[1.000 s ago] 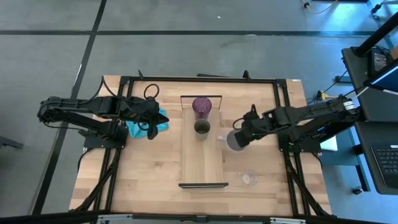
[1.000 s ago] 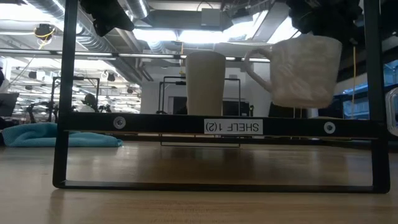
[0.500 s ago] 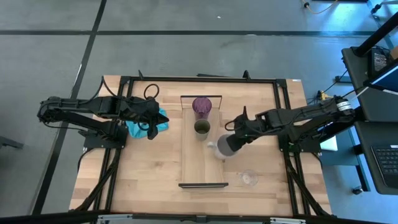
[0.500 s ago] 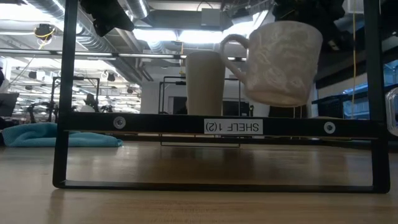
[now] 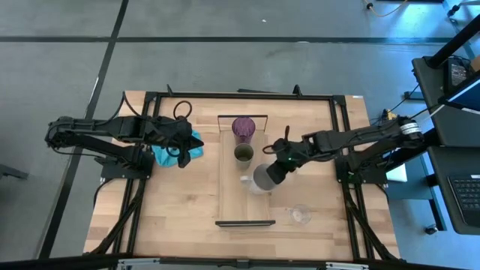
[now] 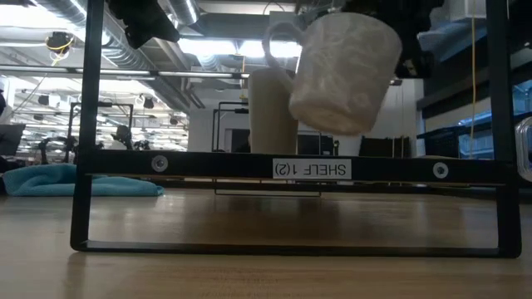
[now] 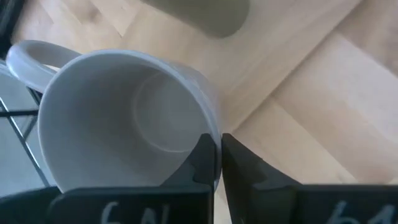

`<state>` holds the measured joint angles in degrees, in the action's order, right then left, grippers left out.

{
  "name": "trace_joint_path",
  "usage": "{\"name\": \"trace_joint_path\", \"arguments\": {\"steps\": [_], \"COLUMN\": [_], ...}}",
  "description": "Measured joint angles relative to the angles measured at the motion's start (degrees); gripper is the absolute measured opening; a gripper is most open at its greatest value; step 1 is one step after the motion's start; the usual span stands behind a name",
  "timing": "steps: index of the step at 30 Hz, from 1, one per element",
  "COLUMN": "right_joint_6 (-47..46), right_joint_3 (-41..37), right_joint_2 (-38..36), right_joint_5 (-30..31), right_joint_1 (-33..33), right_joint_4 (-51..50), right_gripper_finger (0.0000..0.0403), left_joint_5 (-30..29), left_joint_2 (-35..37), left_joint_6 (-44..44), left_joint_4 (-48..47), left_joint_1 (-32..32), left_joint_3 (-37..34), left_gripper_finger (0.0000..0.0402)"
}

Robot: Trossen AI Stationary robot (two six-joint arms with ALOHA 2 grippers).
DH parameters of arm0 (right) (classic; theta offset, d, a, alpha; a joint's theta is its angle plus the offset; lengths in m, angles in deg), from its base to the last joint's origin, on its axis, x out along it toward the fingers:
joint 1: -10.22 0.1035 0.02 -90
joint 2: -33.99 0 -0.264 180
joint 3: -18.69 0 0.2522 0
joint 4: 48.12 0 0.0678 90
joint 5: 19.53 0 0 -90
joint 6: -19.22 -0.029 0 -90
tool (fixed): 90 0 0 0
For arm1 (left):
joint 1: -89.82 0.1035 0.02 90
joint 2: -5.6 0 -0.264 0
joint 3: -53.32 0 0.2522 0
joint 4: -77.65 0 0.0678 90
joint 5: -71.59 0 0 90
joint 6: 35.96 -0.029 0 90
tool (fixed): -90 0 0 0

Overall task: Stack small to large cups/mugs on shelf
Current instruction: Put the light gray mug on the shelf

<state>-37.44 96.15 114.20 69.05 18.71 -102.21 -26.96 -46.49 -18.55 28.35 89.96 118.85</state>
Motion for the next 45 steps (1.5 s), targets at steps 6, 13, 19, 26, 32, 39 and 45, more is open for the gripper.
{"name": "trace_joint_path", "arguments": {"steps": [6,13,19,26,32,39,45], "right_joint_6": [1.7,1.63,1.65,1.68,1.79,1.96,1.98], "right_joint_3": [-0.02,-0.02,-0.02,-0.02,-0.02,-0.02,-0.02], "right_joint_2": [2.82,3.47,3.5,6.1,6.52,6.48,6.48], "right_joint_5": [-1.86,-1.78,-1.3,-1.13,-1.1,-1.12,-1.04], "right_joint_1": [-0.13,-0.15,-0.15,-0.15,-0.85,-0.89,-0.89], "right_joint_4": [4.3,7.17,8.54,8.89,11.06,11.43,11.39], "right_gripper_finger": [0.0014,0.0014,0.0014,0.002,0.0025,0.0027,0.0027], "left_joint_5": [0.0,0.16,0.72,0.74,0.74,0.74,0.74], "left_joint_2": [-0.02,-0.02,-0.02,-0.02,-0.02,-0.02,-0.02], "left_joint_6": [-0.02,-1.38,-1.53,-1.53,-1.55,-1.57,-2.91], "left_joint_4": [-0.01,-0.01,-0.01,0.01,-0.01,-0.01,-0.01], "left_joint_1": [1.51,3.01,4.02,4.24,4.24,4.24,4.24], "left_joint_3": [0.0,0.0,0.0,0.0,-0.02,-0.02,-0.02], "left_gripper_finger": [0.0014,0.0014,0.0014,0.0014,0.0014,0.0014,0.0014]}}
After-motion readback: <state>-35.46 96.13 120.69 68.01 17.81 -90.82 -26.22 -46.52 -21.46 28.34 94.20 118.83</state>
